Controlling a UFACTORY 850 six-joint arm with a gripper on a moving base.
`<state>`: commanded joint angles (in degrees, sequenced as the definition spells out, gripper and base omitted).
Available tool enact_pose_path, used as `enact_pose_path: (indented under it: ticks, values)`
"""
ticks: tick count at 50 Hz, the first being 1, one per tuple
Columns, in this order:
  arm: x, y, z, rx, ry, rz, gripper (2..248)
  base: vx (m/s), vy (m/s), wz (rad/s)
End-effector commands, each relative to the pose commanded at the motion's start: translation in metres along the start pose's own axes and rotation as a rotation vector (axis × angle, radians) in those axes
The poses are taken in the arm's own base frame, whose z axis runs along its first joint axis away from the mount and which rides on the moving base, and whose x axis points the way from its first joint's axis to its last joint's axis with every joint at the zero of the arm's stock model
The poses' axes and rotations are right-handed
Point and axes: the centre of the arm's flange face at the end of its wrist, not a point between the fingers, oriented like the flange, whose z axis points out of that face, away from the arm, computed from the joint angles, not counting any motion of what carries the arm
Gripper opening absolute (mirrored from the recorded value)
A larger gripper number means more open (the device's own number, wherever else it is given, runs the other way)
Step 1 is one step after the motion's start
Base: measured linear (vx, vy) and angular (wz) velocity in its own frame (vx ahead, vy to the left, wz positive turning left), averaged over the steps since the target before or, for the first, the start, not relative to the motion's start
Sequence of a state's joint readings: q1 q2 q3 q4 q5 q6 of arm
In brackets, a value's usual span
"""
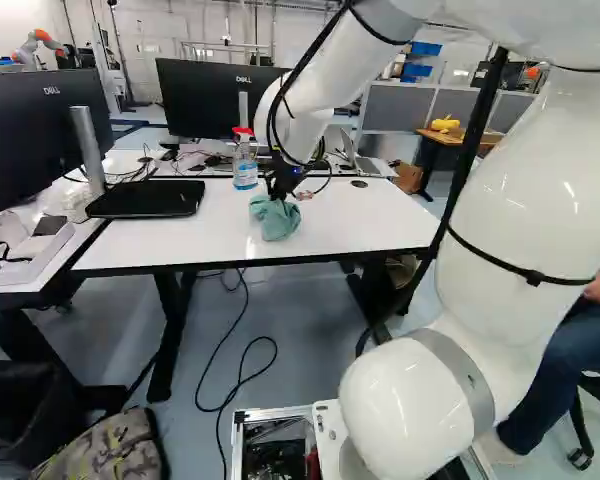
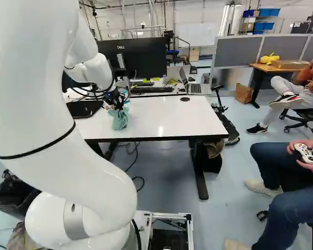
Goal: Clean the table with the green towel
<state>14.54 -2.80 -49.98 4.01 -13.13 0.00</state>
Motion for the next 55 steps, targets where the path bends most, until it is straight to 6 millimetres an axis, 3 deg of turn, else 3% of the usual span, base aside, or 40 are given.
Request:
enact_pose_path:
  ticks: [21, 55]
  values:
    - [-0.001, 0.02, 0.013, -0.025, 0.008, 0.028, 31, 0.0, 0.0, 0.0]
    - [-0.008, 0.022, 0.056, -0.03, -0.029, 0.03, 31, 0.0, 0.0, 0.0]
